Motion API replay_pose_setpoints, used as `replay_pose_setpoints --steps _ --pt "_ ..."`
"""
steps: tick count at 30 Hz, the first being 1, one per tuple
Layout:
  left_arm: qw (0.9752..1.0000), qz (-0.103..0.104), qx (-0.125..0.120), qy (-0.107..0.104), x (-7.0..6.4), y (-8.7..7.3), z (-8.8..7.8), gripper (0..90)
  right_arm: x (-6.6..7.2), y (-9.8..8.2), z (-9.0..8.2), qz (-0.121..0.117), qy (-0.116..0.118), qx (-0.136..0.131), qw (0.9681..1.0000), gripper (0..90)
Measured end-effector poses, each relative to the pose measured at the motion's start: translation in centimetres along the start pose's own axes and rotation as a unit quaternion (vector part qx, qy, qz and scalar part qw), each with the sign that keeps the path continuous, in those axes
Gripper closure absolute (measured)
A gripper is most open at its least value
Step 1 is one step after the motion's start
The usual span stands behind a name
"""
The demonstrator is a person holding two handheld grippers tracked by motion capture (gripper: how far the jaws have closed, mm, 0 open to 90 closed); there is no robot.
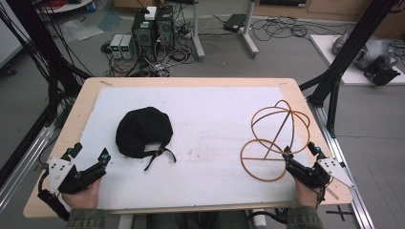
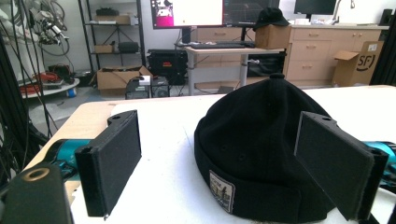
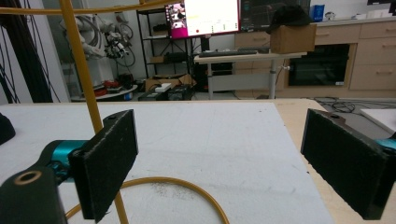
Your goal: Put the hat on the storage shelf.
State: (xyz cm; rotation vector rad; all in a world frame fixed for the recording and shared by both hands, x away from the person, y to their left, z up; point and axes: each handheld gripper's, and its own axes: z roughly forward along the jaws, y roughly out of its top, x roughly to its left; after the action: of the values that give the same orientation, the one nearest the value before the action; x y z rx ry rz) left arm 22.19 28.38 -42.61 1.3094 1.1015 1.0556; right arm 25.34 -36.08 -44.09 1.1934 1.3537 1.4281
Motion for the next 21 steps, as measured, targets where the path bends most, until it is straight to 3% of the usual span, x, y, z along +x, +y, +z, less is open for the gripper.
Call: replay_pose_setpoints --steps 7,13,21 --pt "1.0 0.001 -0.005 0.001 0.04 0.09 -0.05 15.0 0.09 -0.01 0.04 -0.003 0.001 0.0 1.0 10.2" --pt "0.9998 -0.015 -0.009 0.01 0.55 0.09 -0.35 14.9 -0.07 -0.02 0.03 -0.001 -0.001 -0.002 1.0 10.2" --pt "1.0 -0.002 -0.005 0.007 0.06 0.13 -0.19 14.9 -0.06 -0.01 0.01 -0.001 0.0 -0.001 1.0 10.2"
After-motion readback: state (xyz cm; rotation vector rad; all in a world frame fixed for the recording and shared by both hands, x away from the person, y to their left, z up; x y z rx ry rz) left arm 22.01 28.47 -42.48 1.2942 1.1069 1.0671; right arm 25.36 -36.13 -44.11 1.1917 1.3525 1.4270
